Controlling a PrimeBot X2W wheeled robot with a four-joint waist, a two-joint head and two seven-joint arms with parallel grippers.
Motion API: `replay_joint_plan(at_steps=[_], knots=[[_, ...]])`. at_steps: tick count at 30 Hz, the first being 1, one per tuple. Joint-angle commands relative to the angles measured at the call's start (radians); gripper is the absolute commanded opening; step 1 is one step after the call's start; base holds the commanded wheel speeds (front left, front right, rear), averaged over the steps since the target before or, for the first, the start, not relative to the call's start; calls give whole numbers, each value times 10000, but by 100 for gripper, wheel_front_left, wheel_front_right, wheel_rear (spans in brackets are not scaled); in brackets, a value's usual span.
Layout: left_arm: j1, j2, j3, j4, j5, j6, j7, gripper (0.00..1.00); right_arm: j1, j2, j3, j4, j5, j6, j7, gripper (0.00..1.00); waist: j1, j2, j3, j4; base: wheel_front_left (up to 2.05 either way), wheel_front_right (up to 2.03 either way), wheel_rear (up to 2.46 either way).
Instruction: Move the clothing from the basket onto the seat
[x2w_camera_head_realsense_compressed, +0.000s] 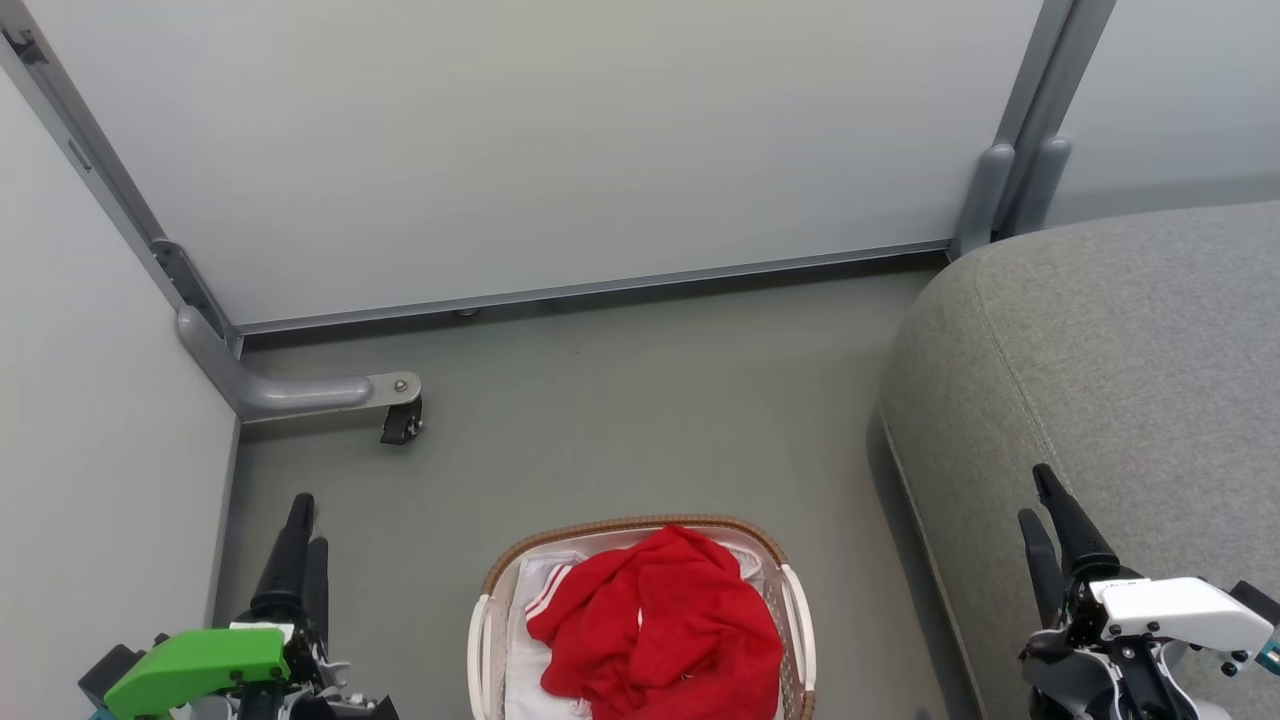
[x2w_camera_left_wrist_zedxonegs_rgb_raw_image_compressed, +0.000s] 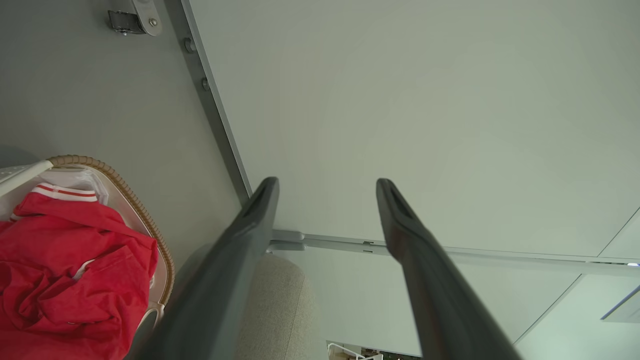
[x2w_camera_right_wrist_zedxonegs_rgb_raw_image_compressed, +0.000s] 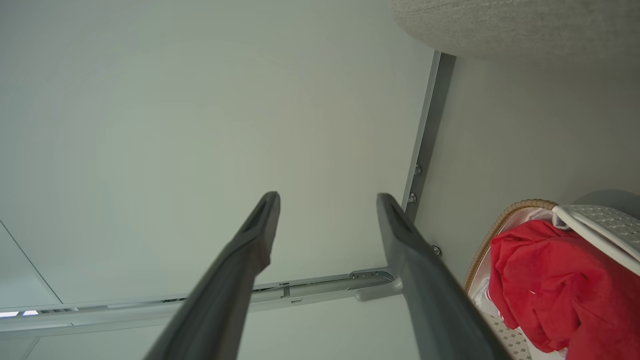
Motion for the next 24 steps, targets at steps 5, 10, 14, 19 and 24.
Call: replay_joint_plan(at_steps=[5,10,14,19,24], knots=[[-174,43,-252,-169,429,-6,-276,100,-23,-82,-41,-179,-584,3,-300,100,0,0,1,2,0,0,0],[-187,49,-365,-297,1055,-7,-492,100,-2,-91,-180,-232,-1441,3,-518,100,0,0,1,5,0,0,0],[-192,54,-458,-474,1763,-9,-658,100,-1,-100,-287,-412,-2383,3,-687,100,0,0,3,10,0,0,0],[-212,60,-599,-691,2763,-10,-861,100,41,-109,-299,-840,-3694,3,-888,100,0,0,0,22,0,0,0],[-253,66,-748,-916,4018,44,-1047,100,113,-116,-264,-1226,-4810,3,-1074,100,0,0,-10,30,0,0,0]])
